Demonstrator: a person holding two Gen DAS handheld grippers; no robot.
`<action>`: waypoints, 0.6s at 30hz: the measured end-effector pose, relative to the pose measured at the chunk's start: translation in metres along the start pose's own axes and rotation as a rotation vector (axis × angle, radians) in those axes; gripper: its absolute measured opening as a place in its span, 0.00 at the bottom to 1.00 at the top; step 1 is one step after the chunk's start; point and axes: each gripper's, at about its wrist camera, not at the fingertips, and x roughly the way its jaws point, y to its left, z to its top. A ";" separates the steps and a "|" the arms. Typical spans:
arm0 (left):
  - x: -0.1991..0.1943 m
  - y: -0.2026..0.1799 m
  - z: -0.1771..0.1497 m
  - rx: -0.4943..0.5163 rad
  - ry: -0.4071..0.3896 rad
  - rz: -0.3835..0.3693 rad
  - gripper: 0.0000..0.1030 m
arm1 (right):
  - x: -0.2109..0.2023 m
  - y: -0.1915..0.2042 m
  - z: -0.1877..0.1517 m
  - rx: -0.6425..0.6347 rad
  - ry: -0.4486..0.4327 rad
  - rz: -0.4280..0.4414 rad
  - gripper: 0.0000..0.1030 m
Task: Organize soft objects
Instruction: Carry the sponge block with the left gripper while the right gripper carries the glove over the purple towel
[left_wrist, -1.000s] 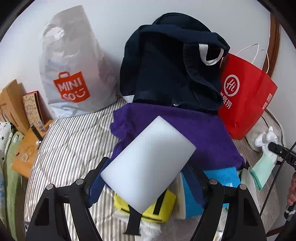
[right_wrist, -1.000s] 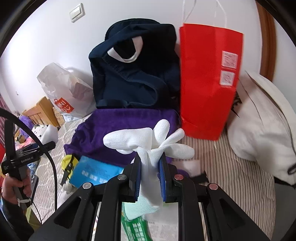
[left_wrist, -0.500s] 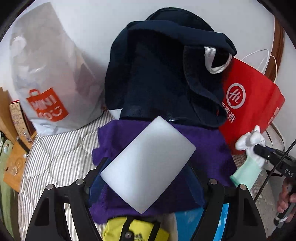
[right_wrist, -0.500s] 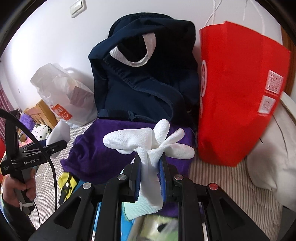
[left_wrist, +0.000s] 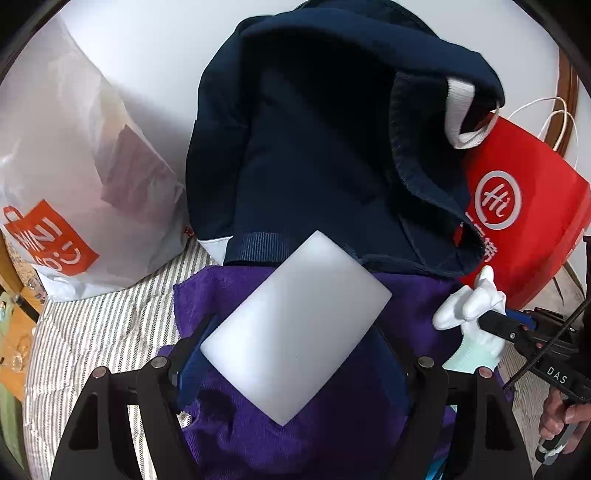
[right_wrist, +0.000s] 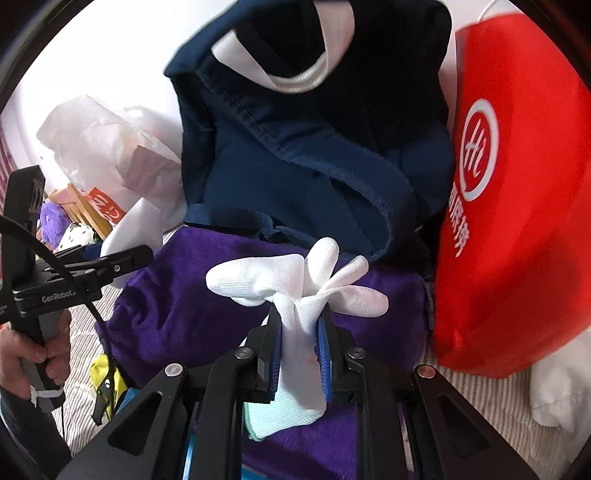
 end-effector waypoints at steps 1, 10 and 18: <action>0.002 -0.001 0.000 0.008 0.012 0.001 0.75 | 0.003 -0.002 -0.001 0.008 0.002 0.000 0.17; 0.000 -0.009 0.002 0.045 0.001 0.009 0.75 | 0.006 -0.006 -0.003 0.003 0.011 0.000 0.17; 0.005 -0.008 0.001 0.048 0.012 0.024 0.75 | 0.012 -0.007 -0.005 0.003 0.034 -0.004 0.17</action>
